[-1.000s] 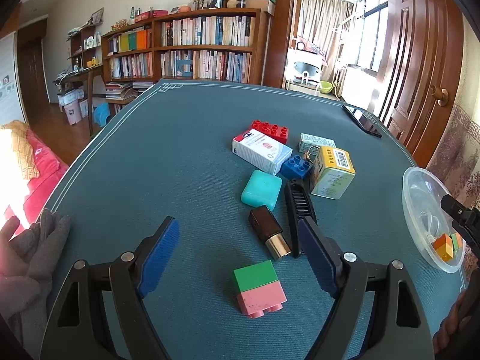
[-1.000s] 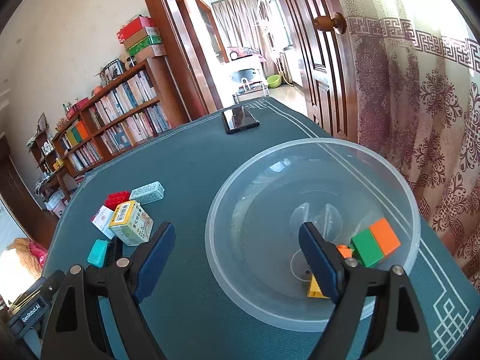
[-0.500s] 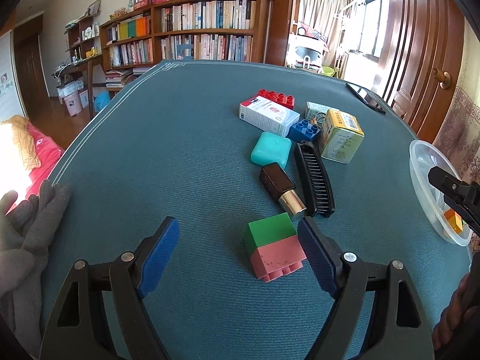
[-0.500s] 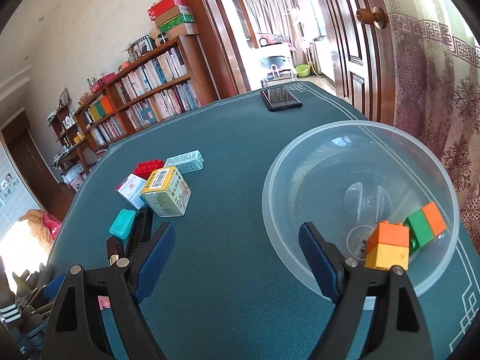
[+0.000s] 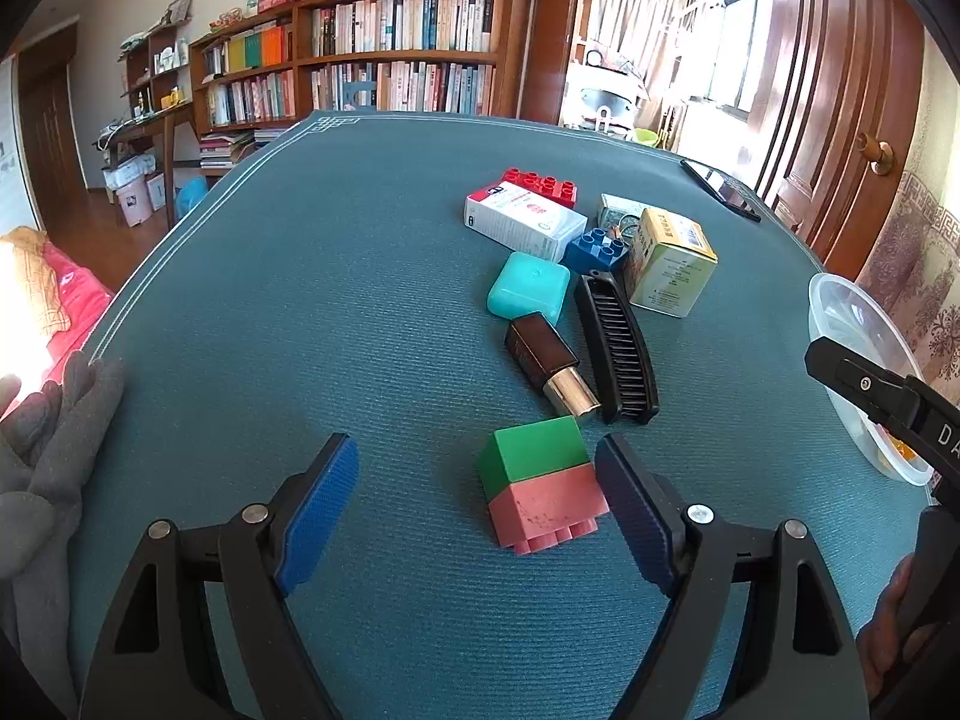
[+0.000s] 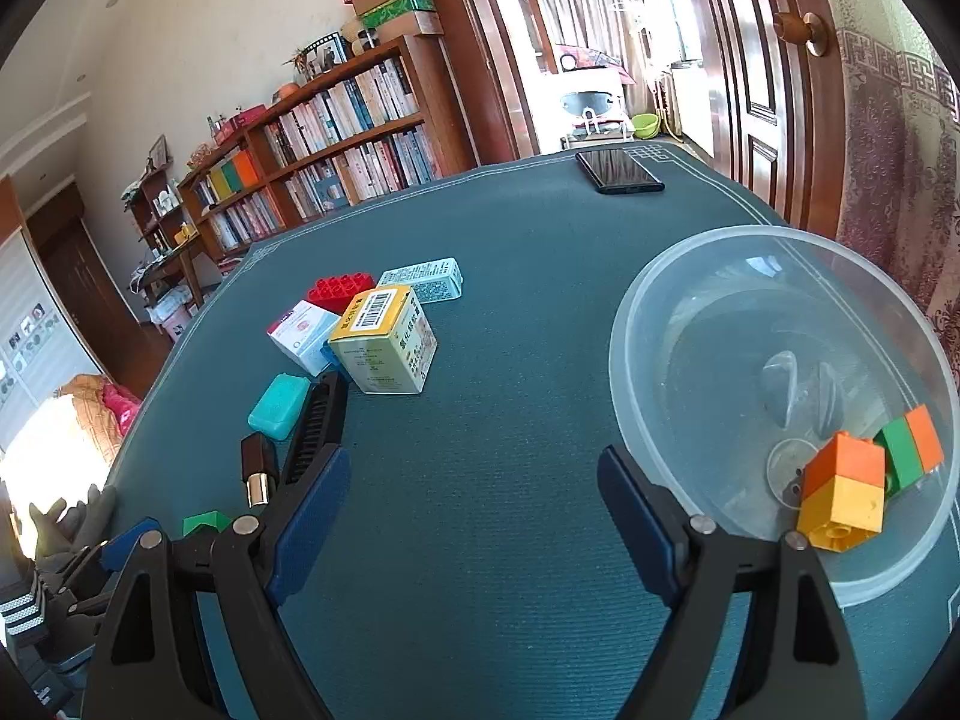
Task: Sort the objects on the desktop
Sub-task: 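Grasp the green-pink block with left gripper while right moves toward yellow box, then grasp the yellow barcode box with the right gripper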
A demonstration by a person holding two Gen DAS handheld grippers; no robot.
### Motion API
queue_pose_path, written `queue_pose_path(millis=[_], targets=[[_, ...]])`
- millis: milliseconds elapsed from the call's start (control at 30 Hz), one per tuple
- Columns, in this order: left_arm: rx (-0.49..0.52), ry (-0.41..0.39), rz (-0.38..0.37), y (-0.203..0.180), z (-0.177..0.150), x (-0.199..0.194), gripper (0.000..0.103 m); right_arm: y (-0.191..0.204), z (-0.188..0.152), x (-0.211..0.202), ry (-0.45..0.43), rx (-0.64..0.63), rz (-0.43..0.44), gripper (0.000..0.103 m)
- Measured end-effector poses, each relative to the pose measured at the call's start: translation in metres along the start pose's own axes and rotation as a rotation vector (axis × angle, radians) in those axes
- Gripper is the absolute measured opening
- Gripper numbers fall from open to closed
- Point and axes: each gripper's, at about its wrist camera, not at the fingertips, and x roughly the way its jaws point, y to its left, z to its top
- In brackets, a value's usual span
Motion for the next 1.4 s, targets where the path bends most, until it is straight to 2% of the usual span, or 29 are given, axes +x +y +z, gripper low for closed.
queue_pose_path(millis=[200, 467, 600, 633, 700, 867, 1000, 1400], targets=[[0.048, -0.011, 0.004, -0.010, -0.001, -0.001, 0.084, 0.003, -0.002, 0.003, 0.015, -0.002, 0.007, 0.088], [-0.014, 0.087, -0.034, 0.003, 0.000, 0.022, 0.084, 0.006, -0.003, 0.014, 0.043, 0.001, 0.024, 0.088], [0.013, 0.097, -0.041, -0.002, -0.001, 0.025, 0.084, 0.006, -0.004, 0.020, 0.067, 0.006, 0.035, 0.088], [0.024, 0.098, -0.042, -0.005, -0.001, 0.025, 0.083, 0.006, -0.004, 0.021, 0.071, 0.007, 0.037, 0.088], [0.041, 0.090, -0.050, -0.008, -0.002, 0.024, 0.066, 0.006, -0.004, 0.022, 0.076, 0.005, 0.040, 0.088], [0.053, 0.079, -0.088, -0.011, -0.002, 0.022, 0.042, 0.012, -0.004, 0.025, 0.084, -0.017, 0.053, 0.088], [0.040, 0.075, -0.099, -0.008, 0.000, 0.021, 0.036, 0.015, 0.000, 0.029, 0.095, -0.023, 0.069, 0.088], [0.006, 0.016, -0.063, 0.011, 0.019, 0.015, 0.035, 0.028, 0.045, 0.056, 0.079, -0.041, 0.094, 0.088]])
